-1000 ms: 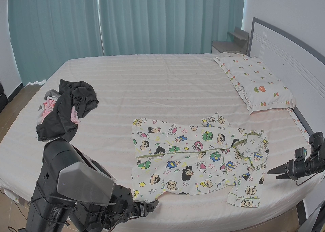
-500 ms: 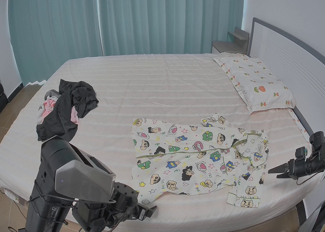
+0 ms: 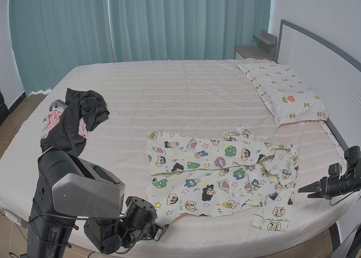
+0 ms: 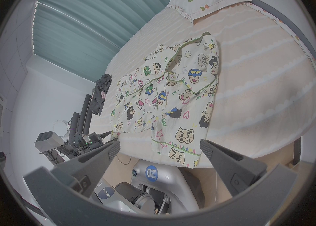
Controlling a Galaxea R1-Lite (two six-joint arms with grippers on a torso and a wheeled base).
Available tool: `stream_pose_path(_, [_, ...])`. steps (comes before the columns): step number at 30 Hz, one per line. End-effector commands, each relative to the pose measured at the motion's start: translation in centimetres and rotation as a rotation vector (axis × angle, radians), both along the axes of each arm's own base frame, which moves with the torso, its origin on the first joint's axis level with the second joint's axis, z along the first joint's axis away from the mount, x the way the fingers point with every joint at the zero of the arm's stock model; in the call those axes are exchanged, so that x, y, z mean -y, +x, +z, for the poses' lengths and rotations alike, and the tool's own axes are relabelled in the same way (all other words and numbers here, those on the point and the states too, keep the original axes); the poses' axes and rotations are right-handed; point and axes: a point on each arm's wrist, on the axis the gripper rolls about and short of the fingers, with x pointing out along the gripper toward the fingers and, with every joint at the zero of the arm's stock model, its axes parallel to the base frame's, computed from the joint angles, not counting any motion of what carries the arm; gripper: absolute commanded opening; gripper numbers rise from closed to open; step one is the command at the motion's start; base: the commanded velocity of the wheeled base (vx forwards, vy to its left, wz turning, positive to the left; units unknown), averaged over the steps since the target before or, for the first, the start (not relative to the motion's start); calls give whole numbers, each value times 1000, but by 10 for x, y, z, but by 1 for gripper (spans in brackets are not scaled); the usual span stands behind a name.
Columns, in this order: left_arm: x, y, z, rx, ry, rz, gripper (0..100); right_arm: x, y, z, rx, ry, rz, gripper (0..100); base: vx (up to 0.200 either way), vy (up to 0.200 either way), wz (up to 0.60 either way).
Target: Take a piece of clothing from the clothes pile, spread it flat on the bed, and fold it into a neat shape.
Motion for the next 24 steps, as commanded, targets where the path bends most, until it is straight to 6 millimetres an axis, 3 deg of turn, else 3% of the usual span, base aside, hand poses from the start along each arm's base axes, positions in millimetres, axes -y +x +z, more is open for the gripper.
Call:
stream_pose_path(1, [-4,4,6,8,0,16,0,0,0,-1,-2,1,0,100,0,0,0])
stream_pose_path(10, [-13,6,5,23,44,71,0,0,0,-1,-2,1,0,100,0,0,0])
stream_pose_path(19, [-37,-5,26,33,107,60,0,0,-1,-3,-14,-5,0,100,0,0,0])
stream_pose_path(24, [-51,-13,27,6,145,62,0,-2,-3,-10,-49,-8,10,100,0,0,0])
